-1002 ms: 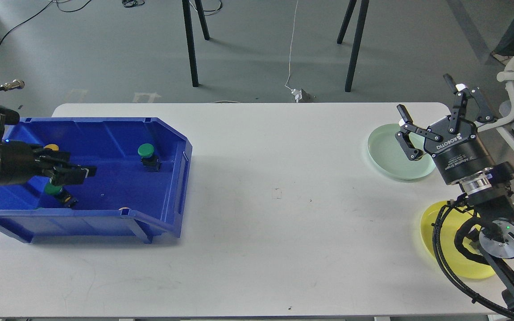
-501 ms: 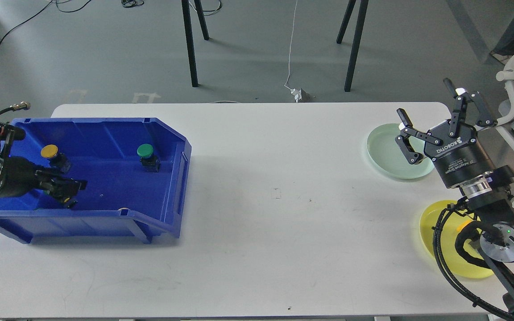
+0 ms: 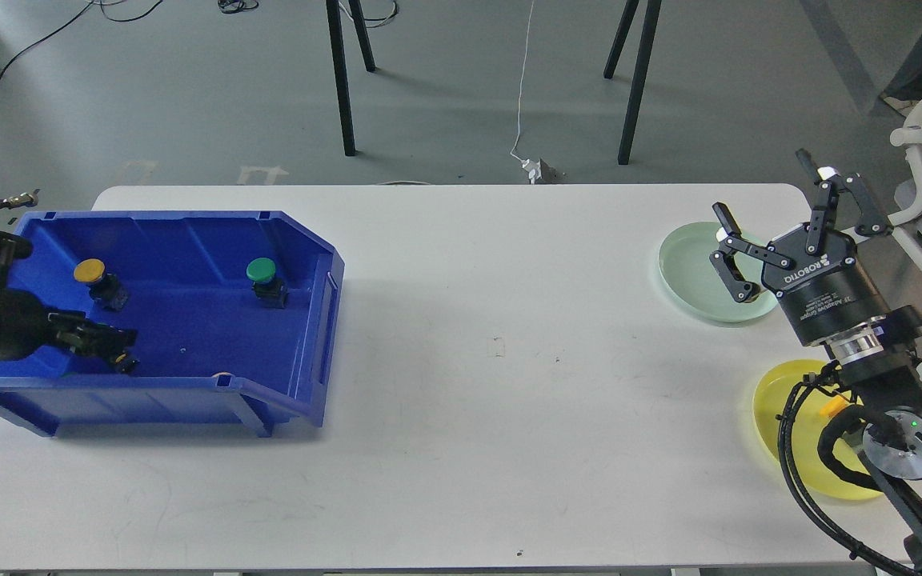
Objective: Pass button and place on color plate
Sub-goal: 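Grasp a green-capped button in the bin with the left gripper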
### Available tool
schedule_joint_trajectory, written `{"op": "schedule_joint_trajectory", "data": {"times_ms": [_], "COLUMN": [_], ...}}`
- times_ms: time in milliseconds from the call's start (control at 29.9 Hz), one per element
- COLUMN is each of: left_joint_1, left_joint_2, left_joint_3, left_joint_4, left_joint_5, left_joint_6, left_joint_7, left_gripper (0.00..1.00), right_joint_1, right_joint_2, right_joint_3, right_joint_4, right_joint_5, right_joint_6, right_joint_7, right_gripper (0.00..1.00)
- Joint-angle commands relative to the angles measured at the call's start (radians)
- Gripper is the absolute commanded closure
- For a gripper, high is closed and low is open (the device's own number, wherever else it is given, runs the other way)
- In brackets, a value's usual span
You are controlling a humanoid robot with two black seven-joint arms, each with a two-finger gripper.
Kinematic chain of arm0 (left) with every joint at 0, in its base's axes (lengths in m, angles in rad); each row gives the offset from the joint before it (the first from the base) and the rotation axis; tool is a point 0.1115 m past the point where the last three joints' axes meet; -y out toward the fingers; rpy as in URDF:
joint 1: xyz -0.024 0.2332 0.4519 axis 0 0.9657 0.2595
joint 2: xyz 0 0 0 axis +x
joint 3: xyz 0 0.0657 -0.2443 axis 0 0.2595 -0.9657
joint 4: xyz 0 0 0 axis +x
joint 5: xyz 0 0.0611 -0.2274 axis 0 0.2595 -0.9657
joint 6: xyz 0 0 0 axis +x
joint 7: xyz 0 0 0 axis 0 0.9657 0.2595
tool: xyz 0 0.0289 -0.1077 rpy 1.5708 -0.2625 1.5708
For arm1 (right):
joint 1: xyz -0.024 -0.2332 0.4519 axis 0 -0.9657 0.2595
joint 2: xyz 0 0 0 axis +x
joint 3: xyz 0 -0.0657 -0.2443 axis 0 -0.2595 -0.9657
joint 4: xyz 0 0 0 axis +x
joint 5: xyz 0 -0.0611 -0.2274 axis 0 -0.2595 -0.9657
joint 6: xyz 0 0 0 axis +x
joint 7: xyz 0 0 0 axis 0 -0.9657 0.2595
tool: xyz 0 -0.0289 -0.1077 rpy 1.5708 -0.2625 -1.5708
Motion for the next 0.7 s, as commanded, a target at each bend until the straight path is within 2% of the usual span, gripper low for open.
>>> {"op": "schedule_joint_trajectory", "data": {"times_ms": [0,167,334,468,535,635,668], "left_joint_1": [0.000,0.000,-0.002,-0.003,-0.005,-0.005,-0.005], "left_joint_2": [-0.013,-0.035,-0.039,-0.041,-0.039,-0.039,-0.039], "left_joint_3": [0.000,0.005,0.055,0.058,0.058,0.058,0.058], "left_joint_4": [0.030,0.062,0.077,0.077,0.077,0.077,0.077], "left_joint_5": [0.000,0.000,-0.004,-0.006,-0.004,-0.003,-0.003], "left_joint_6": [0.004,0.013,0.045,0.055,0.054,0.058,0.056], "left_joint_7": [0.000,0.000,0.000,0.000,0.000,0.000,0.000], "left_gripper": [0.16,0.17,0.23,0.24,0.29,0.43,0.44], "right_joint_1": [0.000,-0.010,-0.016,-0.020,-0.020,-0.022,-0.023], "right_joint_2": [0.000,0.000,0.000,-0.002,-0.002,0.000,0.000], "right_joint_3": [0.004,0.006,0.007,0.007,0.007,0.007,0.007], "right_joint_4": [0.000,0.000,0.000,0.000,0.000,0.000,0.000], "right_joint_5": [0.000,0.000,0.000,0.000,0.000,0.000,0.000], "right_joint_6": [0.021,0.029,0.030,0.030,0.030,0.030,0.030], "right_joint_7": [0.000,0.000,0.001,0.001,0.001,0.001,0.001], "right_gripper": [0.07,0.07,0.07,0.07,0.07,0.07,0.07]}}
